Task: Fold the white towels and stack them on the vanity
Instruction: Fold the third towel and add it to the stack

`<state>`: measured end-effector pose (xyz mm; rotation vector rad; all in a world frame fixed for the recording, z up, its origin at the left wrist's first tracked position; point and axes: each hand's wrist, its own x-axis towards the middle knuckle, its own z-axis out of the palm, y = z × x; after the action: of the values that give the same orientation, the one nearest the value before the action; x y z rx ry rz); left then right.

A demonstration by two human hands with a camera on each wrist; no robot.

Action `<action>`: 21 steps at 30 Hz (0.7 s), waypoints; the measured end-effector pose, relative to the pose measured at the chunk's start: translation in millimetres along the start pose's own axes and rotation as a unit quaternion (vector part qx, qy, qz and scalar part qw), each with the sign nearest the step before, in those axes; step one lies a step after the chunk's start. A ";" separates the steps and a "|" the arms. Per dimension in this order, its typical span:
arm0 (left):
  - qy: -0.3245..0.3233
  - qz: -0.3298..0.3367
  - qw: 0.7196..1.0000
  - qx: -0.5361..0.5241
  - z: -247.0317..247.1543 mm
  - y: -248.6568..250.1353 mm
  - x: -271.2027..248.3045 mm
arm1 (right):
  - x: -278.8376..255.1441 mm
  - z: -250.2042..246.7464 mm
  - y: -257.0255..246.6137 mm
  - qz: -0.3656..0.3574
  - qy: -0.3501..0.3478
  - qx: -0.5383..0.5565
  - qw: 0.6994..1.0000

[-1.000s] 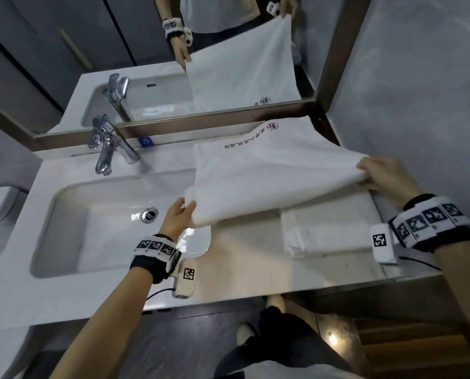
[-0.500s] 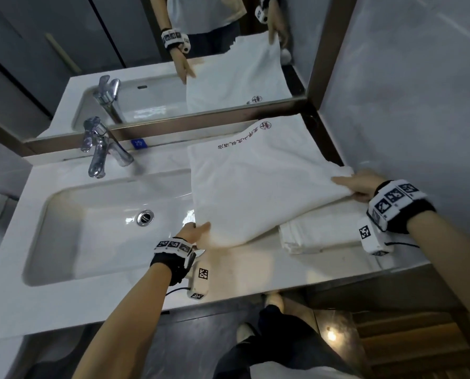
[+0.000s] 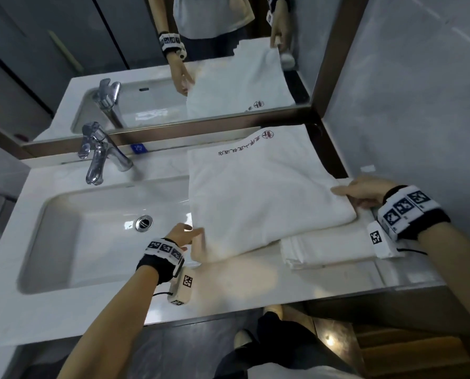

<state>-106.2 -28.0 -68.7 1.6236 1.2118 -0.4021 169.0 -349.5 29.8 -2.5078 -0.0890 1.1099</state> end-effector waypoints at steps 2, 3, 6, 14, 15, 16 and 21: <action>0.005 0.011 1.000 0.012 5.1 13.2 4.5 | 12.7 -3.5 -12.1 -0.014 0.032 0.036 0.999; 0.012 0.020 1.000 0.020 7.3 21.2 6.8 | 20.2 -4.7 -20.1 -0.020 0.043 0.041 0.998; 0.041 0.026 0.998 0.026 10.7 37.2 16.6 | 39.0 -7.6 -42.3 -0.036 0.050 0.028 0.998; 0.096 0.003 0.995 0.001 -4.1 57.4 48.1 | 70.6 -16.8 -69.8 0.004 -0.049 -0.014 0.999; 0.098 0.013 0.995 -0.006 -4.7 62.0 50.6 | 72.8 -16.3 -71.8 -0.001 -0.052 -0.030 0.998; 0.099 0.022 0.995 -0.011 -4.9 66.9 53.5 | 73.8 -14.7 -75.4 -0.003 -0.048 -0.040 0.998; 0.113 0.043 0.992 -0.027 -2.1 75.6 70.2 | 77.7 -10.1 -87.7 -0.043 -0.008 0.003 0.999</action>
<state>-11.7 12.1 -80.3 1.7026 1.3030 -0.1311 238.2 -255.5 15.0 -2.4660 -0.1964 1.0930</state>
